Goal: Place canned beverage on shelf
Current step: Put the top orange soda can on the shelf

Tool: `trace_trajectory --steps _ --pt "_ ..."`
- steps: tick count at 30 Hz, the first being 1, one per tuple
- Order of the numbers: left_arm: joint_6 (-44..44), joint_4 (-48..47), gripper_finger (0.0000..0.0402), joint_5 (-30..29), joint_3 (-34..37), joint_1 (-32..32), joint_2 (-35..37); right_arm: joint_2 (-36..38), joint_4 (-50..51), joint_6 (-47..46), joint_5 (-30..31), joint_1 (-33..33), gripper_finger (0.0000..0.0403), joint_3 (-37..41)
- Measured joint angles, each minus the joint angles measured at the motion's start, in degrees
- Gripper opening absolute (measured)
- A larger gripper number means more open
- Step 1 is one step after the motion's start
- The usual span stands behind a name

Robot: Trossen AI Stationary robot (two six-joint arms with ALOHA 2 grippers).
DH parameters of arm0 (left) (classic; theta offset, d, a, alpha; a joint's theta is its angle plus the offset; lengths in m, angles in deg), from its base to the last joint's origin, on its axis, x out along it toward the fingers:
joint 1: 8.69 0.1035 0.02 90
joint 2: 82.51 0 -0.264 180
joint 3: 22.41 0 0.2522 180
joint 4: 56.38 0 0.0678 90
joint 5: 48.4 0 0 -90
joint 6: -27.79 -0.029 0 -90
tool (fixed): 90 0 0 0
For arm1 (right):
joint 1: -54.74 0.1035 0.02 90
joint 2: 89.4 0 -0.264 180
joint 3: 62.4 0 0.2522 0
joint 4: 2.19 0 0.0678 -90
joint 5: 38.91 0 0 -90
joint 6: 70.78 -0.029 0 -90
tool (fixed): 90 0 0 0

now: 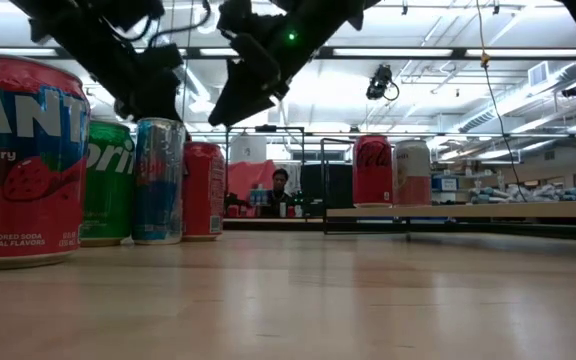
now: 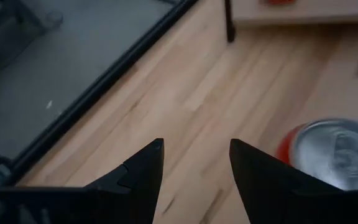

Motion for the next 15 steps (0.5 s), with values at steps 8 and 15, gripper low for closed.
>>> trace_trajectory --steps 8,15 --pt "0.03 2.29 0.0194 12.92 -0.09 5.37 -4.43 1.54 6.78 -0.68 3.21 0.89 0.0352 -0.02" --pt "-0.41 0.69 0.0194 21.83 -0.02 7.30 -4.78 2.74 11.24 -3.29 3.70 0.69 0.0352 -0.02"
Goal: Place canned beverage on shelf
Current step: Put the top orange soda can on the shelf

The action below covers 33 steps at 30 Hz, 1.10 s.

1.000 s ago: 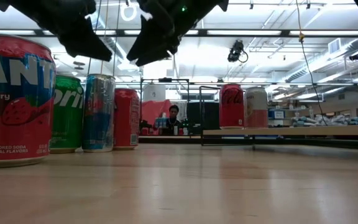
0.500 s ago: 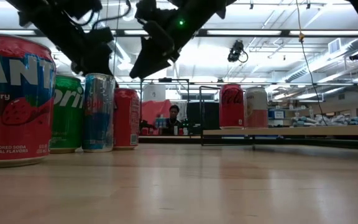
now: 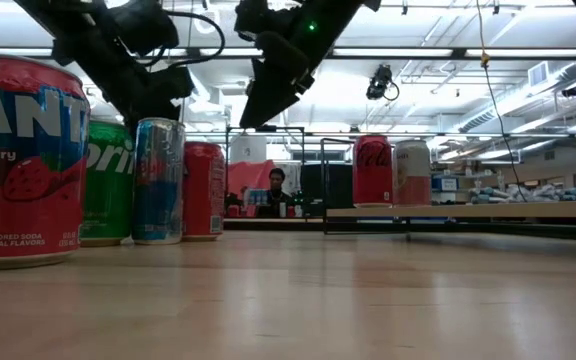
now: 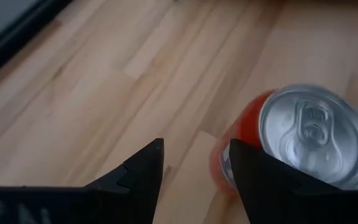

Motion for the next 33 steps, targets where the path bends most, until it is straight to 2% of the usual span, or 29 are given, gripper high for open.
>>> trace_trajectory --steps 7,14,24,28,33 --pt "-0.30 -1.60 0.0194 3.81 0.00 -0.09 0.00 0.00 1.19 -0.36 -0.09 0.03 0.0352 0.00" --pt "-1.53 -0.63 0.0194 4.28 0.00 -0.54 -0.03 0.00 0.77 -1.16 -2.14 0.12 0.0352 0.00" --pt "-4.84 6.41 0.0194 4.36 0.00 -2.43 -4.48 0.00 -0.83 -2.60 -4.16 1.06 0.0352 0.00" --pt "-6.33 9.04 0.0194 6.45 0.00 -2.43 -5.71 -0.05 -1.26 -3.30 -4.51 1.54 0.0352 0.00" --pt "-6.62 8.84 0.0194 6.52 0.00 -2.43 -5.59 -0.89 -3.73 -2.99 -4.70 1.53 0.0352 0.02"
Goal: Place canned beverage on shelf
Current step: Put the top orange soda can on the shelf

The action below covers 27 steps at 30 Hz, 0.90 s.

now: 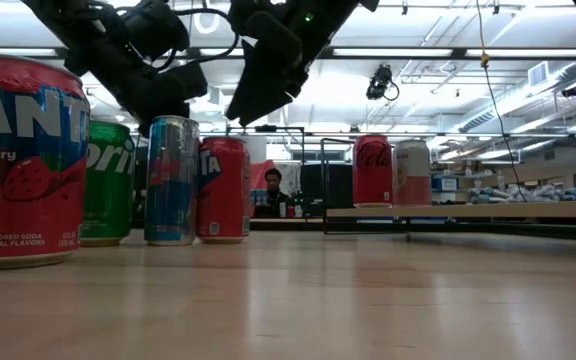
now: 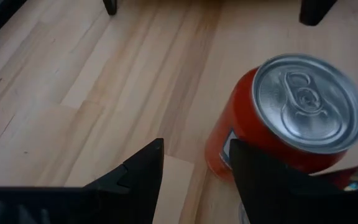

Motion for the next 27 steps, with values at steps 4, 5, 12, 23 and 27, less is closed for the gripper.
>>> trace_trajectory --steps 4,5,12,23,27 --pt "-1.13 -0.87 0.0194 -0.13 -0.34 0.13 1.42 -0.96 -2.84 1.52 -0.11 0.00 0.0352 0.10" --pt "-1.19 -2.41 0.0194 -0.19 -0.73 0.32 2.13 -1.52 -4.79 2.14 -0.11 0.02 0.0352 0.09" --pt "-0.73 -9.52 0.0194 -4.78 -2.38 0.10 7.85 -2.42 -9.61 4.80 -0.97 -0.40 0.0374 0.13" --pt "2.06 -16.70 0.0194 -7.86 -2.38 0.00 15.28 -5.55 -10.33 6.51 -4.64 -3.85 0.0398 0.17" --pt "2.85 -17.70 0.0194 -7.88 -2.38 -0.10 15.51 -6.81 -9.66 6.48 -7.37 -4.79 0.0398 0.19"
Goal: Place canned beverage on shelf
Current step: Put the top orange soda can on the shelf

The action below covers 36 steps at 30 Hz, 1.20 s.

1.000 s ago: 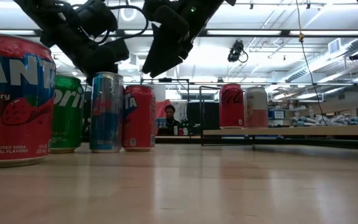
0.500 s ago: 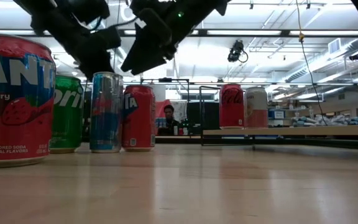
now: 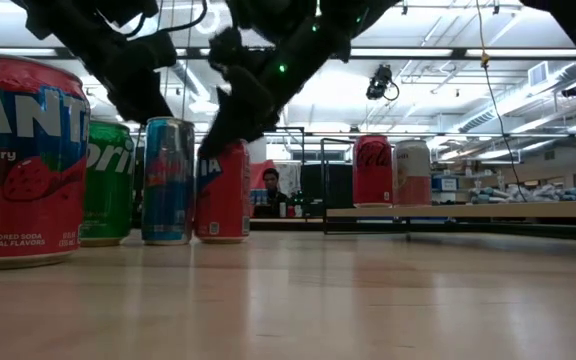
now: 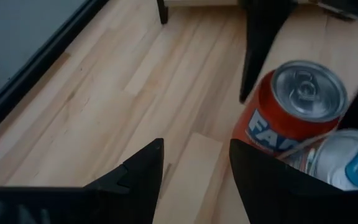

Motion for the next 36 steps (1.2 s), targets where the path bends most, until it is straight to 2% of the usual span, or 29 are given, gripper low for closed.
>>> trace_trajectory --steps 6,16,36 --pt "0.57 -0.19 0.0194 0.00 0.02 -1.20 -0.02 -0.90 1.32 -0.15 -1.00 -0.61 0.0382 0.00" --pt "1.86 -0.34 0.0194 -0.04 0.02 -1.61 -0.04 -0.69 2.03 0.29 -1.33 -0.73 0.0323 0.00" --pt "2.13 -0.38 0.0194 -0.07 0.02 -1.61 -0.04 7.87 18.92 -1.45 -0.04 0.44 0.0333 0.07"
